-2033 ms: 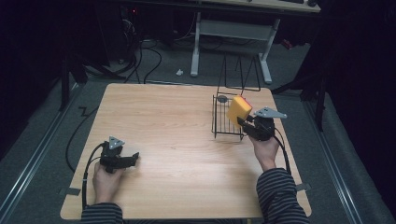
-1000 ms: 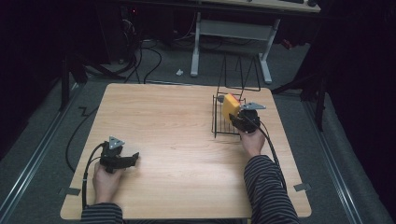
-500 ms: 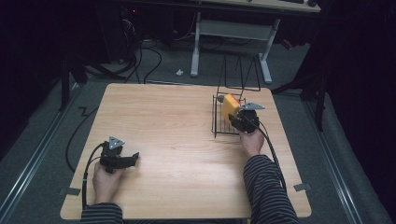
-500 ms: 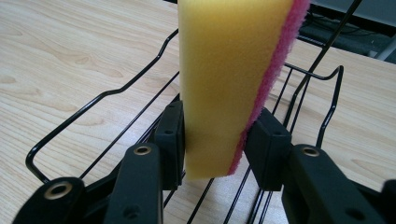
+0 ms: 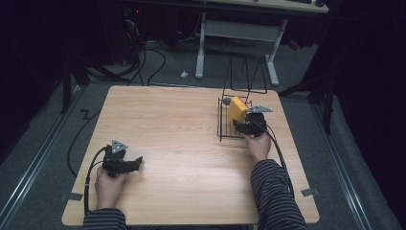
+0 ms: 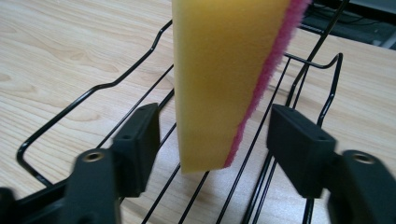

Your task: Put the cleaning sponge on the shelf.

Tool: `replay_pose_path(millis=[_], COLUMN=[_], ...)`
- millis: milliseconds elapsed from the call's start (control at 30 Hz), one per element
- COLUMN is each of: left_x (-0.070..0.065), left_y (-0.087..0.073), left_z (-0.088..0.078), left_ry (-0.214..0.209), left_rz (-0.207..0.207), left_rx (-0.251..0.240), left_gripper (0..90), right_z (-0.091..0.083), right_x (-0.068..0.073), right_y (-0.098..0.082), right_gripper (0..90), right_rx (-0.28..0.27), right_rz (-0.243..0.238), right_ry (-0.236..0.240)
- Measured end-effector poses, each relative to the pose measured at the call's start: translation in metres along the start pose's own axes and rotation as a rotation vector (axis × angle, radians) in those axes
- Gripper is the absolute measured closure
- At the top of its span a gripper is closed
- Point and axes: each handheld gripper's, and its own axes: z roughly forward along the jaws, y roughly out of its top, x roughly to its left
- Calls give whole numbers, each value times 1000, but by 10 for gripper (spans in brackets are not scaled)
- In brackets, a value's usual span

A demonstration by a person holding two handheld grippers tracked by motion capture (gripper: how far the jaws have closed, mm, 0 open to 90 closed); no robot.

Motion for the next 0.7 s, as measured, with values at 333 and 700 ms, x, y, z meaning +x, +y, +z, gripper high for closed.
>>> replay_pose_path(millis=[333,700], left_x=[0,0], left_y=[0,0], left_z=[0,0], left_ry=[0,0], left_rz=[0,0], left_rx=[0,0], left_gripper=[176,176], right_z=[-16,-42], right_x=[-3,-3], right_y=[2,6], right_gripper=[211,201], right_rx=[-17,-51], right_rz=[21,23], right_ry=[61,70])
